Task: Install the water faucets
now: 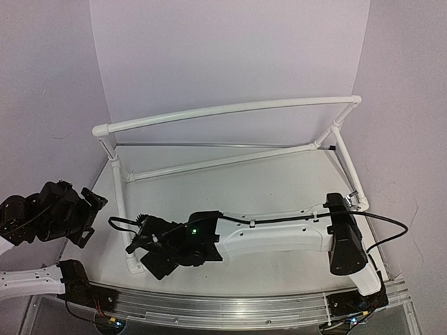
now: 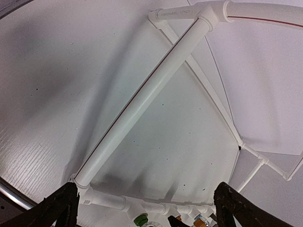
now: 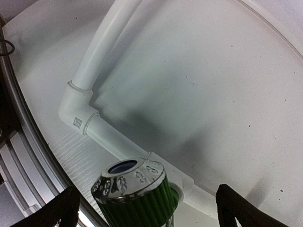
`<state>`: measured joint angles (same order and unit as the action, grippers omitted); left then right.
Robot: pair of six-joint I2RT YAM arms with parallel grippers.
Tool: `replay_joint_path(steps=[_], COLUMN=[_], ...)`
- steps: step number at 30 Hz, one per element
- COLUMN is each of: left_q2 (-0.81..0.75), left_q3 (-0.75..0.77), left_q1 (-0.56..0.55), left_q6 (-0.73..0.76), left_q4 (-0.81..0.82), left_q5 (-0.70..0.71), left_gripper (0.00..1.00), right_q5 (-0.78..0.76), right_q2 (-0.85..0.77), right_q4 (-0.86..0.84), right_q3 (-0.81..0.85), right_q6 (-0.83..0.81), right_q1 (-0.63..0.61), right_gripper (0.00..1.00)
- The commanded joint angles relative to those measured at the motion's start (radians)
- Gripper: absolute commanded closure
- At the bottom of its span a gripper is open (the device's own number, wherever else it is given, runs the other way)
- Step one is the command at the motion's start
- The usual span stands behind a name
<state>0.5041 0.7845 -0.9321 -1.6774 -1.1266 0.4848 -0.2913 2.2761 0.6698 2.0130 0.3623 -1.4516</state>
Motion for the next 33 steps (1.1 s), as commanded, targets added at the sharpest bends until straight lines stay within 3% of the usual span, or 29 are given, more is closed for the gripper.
replay_joint_path(steps=[1, 9, 17, 25, 29, 33], left_q2=[-0.017, 0.008, 0.08, 0.392, 0.525, 0.556], left_q3=[0.031, 0.069, 0.168, 0.305, 0.338, 0.332], left_q1=[-0.002, -0.002, -0.002, -0.001, -0.001, 0.01], left_q6=[0.084, 0.278, 0.595, 0.803, 0.853, 0.915], left_q4=[0.005, 0.041, 0.091, 0.076, 0.102, 0.191], left_q5=[0.026, 0.015, -0.036, -0.11, -0.141, -0.181], left_gripper=[0.0, 0.0, 0.0, 0.0, 0.0, 0.0], right_q5=[-0.023, -0.005, 0.197, 0.354, 0.435, 0.459], right_q2=[-0.03, -0.112, -0.292, -0.534, -0.663, -0.809], right_q4=[-0.001, -0.031, -0.062, -0.071, -0.101, -0.163], right_q3=[0.063, 0.117, 0.034, -0.173, -0.324, -0.482], right_q6=[-0.057, -0.203, -0.317, -0.471, -0.457, -0.427], right_q1=[0.004, 0.035, 0.26, 0.422, 0.598, 0.752], right_gripper=[0.02, 0.02, 0.02, 0.02, 0.02, 0.02])
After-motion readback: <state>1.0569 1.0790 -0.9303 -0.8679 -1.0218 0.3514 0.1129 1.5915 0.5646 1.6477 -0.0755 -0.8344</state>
